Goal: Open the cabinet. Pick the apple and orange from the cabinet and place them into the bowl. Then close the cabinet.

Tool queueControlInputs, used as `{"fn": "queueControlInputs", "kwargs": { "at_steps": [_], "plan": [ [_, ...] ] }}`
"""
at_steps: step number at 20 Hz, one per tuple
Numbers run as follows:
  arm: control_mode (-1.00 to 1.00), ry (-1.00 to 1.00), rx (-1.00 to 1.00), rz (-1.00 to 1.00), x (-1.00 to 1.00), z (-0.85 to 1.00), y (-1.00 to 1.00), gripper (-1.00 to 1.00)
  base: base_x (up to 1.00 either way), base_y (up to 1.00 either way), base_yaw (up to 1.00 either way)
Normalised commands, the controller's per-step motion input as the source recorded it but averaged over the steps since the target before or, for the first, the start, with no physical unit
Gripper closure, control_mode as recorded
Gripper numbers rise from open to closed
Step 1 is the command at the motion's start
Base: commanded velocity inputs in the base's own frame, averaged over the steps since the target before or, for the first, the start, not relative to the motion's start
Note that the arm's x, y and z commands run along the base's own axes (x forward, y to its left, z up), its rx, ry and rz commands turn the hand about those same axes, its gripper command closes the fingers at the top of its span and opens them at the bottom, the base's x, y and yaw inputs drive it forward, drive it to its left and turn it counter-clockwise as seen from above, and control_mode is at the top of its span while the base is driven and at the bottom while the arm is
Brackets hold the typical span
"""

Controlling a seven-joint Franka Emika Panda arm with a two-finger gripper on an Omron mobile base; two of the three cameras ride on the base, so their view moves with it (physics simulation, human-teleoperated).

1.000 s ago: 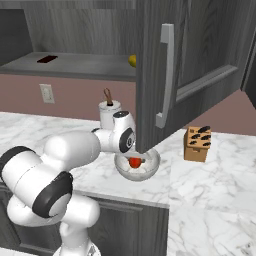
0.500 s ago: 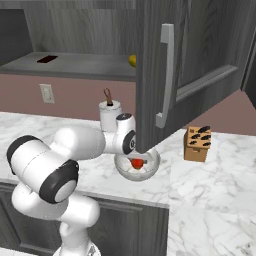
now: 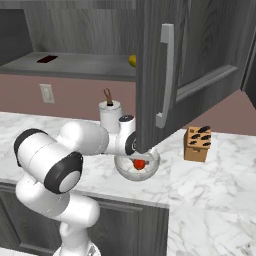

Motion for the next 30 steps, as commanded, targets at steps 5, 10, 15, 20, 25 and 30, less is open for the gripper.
{"fn": "queueControlInputs", "kwargs": {
  "at_steps": [5,10,15,20,25,30],
  "plan": [
    [-1.0,0.0,0.0,0.0,0.06,-0.09,-0.01,-1.0,0.0,0.0,0.0],
    [-1.0,0.0,0.0,0.0,0.01,0.02,-0.07,-1.0,0.0,0.0,0.0],
    [-1.0,0.0,0.0,0.0,-0.06,0.27,-0.01,-1.0,0.0,0.0,0.0],
    [-1.0,-0.01,0.0,-0.01,-0.21,0.61,-0.04,-1.0,0.0,0.0,0.0],
    [-1.0,-0.07,0.0,-0.02,-0.42,0.66,0.0,-1.0,0.0,0.0,0.0],
    [-1.0,-0.15,0.0,-0.01,-0.53,0.57,0.0,-1.0,0.0,0.0,0.0]
  ]
}}
